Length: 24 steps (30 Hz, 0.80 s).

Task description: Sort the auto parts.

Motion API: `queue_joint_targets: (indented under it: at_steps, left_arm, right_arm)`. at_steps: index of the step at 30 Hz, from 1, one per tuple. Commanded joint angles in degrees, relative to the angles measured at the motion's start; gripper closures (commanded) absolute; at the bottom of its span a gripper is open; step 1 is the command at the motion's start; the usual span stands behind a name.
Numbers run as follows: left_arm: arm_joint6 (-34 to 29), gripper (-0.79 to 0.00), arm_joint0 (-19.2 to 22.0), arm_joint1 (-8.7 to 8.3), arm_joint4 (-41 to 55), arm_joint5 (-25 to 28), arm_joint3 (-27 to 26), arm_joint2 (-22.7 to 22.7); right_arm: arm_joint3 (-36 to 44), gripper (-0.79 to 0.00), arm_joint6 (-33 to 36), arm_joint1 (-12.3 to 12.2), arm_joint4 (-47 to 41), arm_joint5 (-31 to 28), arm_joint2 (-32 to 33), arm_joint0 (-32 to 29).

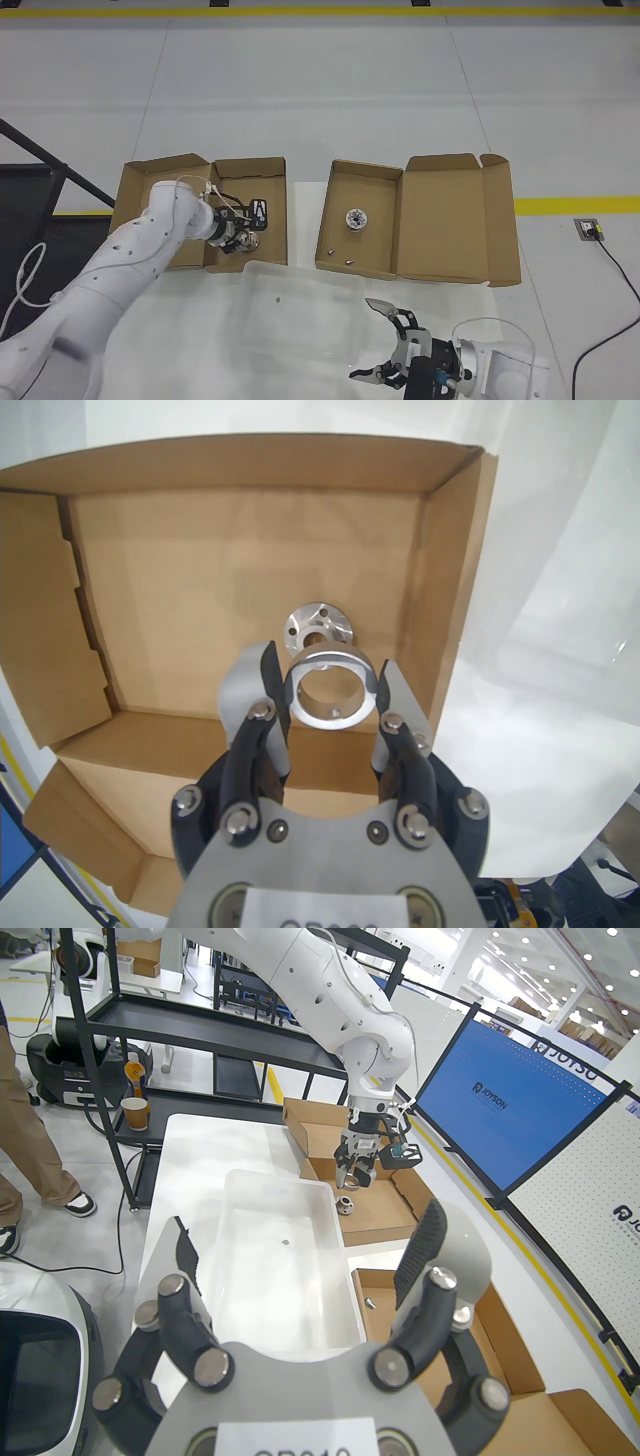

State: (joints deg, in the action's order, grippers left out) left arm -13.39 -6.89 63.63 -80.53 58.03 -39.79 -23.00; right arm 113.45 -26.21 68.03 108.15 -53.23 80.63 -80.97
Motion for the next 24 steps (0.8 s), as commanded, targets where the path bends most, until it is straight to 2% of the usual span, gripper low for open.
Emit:
queue_joint_targets:
  at_steps: [1, 11, 24]
  left_arm:
    - [1.30, 0.000, 0.30, 1.15, -0.81, -0.08, 2.41, 0.34]
    - [5.27, 0.000, 0.98, 5.67, -3.66, -1.86, 11.79, 1.08]
    - [9.42, 0.000, 1.26, 9.44, -6.25, -3.40, 19.58, 0.87]
  right_arm:
    - [0.00, -0.785, 0.00, 0.00, 0.00, 0.00, 0.00, 0.00]
    - [0.00, -0.785, 0.00, 0.00, 0.00, 0.00, 0.00, 0.00]
    - [0.00, -0.785, 0.00, 0.00, 0.00, 0.00, 0.00, 0.00]
